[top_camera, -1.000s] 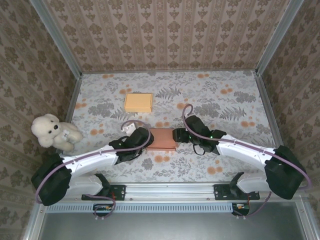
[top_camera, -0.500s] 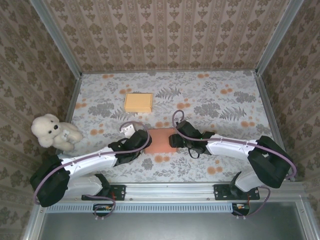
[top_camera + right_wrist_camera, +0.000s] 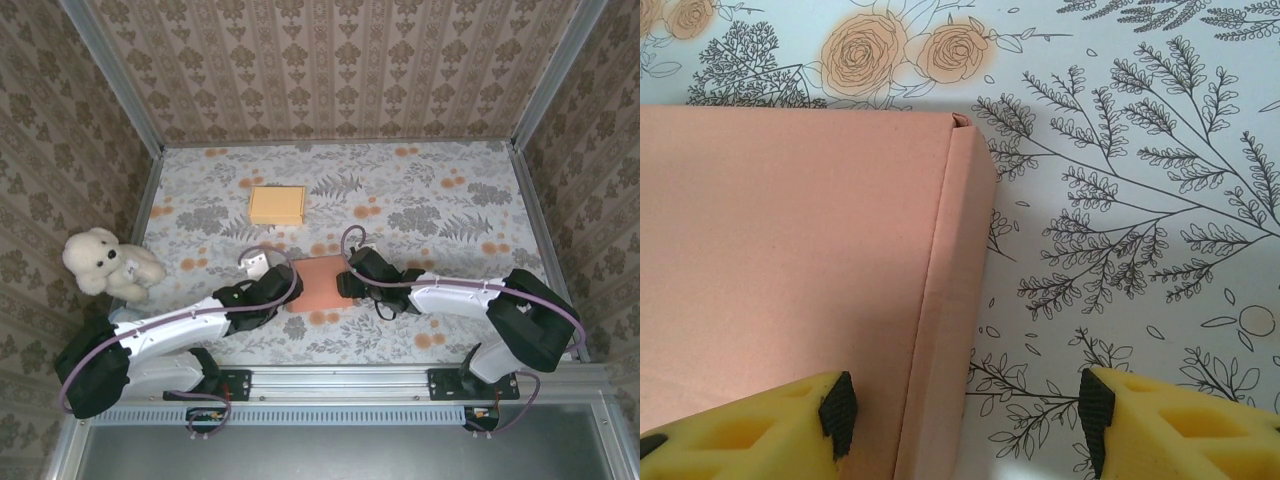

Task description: Fold the paper box

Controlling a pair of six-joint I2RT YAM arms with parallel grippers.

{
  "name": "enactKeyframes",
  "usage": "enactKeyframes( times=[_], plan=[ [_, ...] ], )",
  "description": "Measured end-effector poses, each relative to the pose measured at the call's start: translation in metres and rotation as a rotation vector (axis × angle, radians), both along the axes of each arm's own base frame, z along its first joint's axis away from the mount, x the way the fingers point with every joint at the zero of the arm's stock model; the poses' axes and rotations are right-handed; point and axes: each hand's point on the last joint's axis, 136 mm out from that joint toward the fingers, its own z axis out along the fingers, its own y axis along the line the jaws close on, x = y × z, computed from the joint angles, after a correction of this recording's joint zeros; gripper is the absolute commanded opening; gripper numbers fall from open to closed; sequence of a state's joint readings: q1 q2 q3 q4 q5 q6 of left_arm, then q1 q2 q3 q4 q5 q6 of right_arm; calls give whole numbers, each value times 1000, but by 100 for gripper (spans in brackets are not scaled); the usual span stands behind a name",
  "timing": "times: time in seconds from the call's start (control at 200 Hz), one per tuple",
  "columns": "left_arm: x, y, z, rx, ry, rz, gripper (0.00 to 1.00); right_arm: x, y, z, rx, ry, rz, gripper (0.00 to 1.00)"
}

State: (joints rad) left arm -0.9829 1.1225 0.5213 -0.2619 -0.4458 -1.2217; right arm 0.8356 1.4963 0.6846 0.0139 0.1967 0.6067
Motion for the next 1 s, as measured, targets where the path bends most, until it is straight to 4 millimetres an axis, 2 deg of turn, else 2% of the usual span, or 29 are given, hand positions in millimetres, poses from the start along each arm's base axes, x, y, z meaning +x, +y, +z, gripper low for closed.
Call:
enactKeyframes(
  times=[0.365, 0.595, 0.74, 0.995],
  plan=[
    [-8, -5, -9, -38, 107, 94, 87, -5, 8, 0, 22, -16, 20, 63],
    [-10, -13, -10, -52, 171, 140, 87, -8, 10, 1, 36, -14, 18, 64],
    [-14, -10, -19, -33, 210, 158, 87, -8, 11, 4, 47, -17, 17, 64],
    [-15, -10, -20, -38, 217, 165, 87, -12, 12, 6, 57, -15, 25, 64]
  ],
)
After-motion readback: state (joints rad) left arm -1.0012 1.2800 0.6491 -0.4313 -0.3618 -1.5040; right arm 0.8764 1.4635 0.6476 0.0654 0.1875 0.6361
